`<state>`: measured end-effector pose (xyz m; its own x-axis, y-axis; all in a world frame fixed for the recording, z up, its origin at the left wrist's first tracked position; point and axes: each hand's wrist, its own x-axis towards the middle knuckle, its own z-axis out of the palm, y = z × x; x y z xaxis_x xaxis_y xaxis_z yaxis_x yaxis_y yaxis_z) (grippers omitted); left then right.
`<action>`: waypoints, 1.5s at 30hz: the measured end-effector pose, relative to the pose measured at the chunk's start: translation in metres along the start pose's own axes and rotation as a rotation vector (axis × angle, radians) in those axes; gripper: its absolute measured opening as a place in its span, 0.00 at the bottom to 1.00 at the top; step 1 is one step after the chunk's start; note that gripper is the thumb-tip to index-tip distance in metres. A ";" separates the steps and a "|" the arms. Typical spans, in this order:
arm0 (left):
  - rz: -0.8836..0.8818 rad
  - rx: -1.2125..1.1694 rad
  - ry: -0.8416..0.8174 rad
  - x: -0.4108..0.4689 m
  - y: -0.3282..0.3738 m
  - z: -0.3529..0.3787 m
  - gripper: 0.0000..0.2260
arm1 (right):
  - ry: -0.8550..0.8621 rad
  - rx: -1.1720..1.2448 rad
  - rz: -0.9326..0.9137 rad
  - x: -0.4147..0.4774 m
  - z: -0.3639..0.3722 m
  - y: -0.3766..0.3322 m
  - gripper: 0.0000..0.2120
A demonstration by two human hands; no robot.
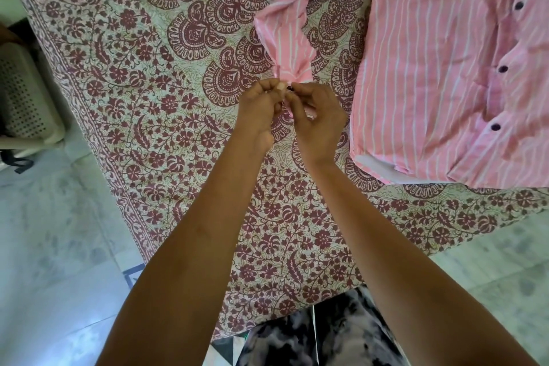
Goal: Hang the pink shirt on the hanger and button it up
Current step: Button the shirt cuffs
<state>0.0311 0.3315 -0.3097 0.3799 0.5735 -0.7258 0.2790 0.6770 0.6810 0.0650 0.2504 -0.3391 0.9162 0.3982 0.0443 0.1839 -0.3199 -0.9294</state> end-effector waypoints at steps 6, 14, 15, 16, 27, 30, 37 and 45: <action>0.215 0.088 0.077 -0.001 -0.009 0.000 0.10 | -0.074 0.092 0.227 0.010 0.001 -0.006 0.07; 0.376 0.207 0.035 0.003 -0.013 -0.007 0.09 | -0.324 0.299 0.657 0.039 -0.004 -0.006 0.12; 0.379 0.241 0.025 0.004 -0.013 -0.006 0.09 | -0.315 0.295 0.662 0.040 -0.005 -0.006 0.12; 0.374 0.282 0.011 0.004 -0.012 -0.006 0.09 | -0.292 0.292 0.658 0.039 -0.006 -0.006 0.12; 0.278 0.568 -0.057 0.009 -0.008 -0.007 0.08 | -0.246 0.078 0.634 0.028 -0.004 0.000 0.12; 0.237 0.542 -0.169 0.009 0.000 -0.014 0.08 | -0.466 0.193 0.833 0.045 -0.016 -0.005 0.12; 0.455 0.885 0.177 0.008 -0.007 0.009 0.03 | -0.413 0.061 0.632 0.040 -0.004 0.003 0.12; 0.100 0.404 0.125 0.014 -0.006 -0.018 0.08 | -0.339 0.533 0.939 0.026 -0.011 -0.003 0.13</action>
<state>0.0192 0.3436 -0.3253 0.3199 0.6949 -0.6440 0.5788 0.3948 0.7135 0.0923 0.2518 -0.3314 0.4533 0.4317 -0.7798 -0.7757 -0.2398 -0.5837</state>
